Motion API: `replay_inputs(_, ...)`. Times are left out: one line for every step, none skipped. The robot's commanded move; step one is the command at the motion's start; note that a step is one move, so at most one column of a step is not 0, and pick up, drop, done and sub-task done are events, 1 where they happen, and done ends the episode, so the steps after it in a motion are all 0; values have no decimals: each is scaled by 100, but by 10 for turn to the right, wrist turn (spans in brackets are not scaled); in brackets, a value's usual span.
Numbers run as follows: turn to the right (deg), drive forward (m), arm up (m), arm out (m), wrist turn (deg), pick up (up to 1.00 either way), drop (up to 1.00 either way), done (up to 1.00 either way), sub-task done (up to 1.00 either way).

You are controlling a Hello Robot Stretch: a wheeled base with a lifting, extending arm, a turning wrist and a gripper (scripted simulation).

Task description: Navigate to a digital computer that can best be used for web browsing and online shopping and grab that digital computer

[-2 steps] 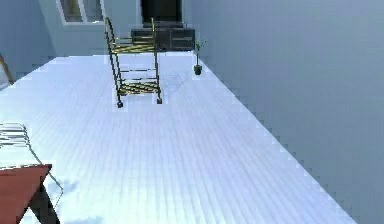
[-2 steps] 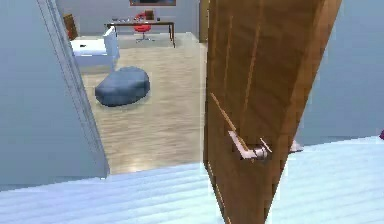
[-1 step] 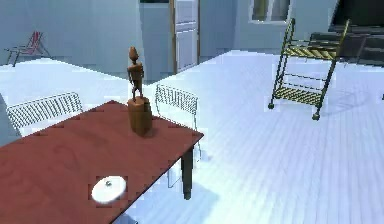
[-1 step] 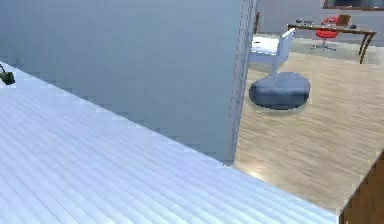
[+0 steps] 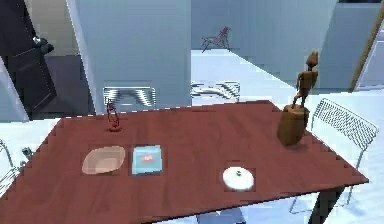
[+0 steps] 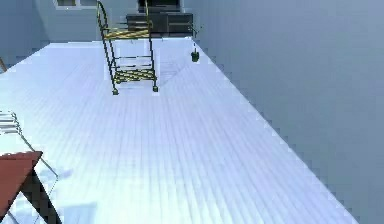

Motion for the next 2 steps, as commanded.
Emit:
replay_inputs(-450,0,0,0,0,0,0,0,0)
replay_inputs(-300,0,0,0,0,0,0,0,0)
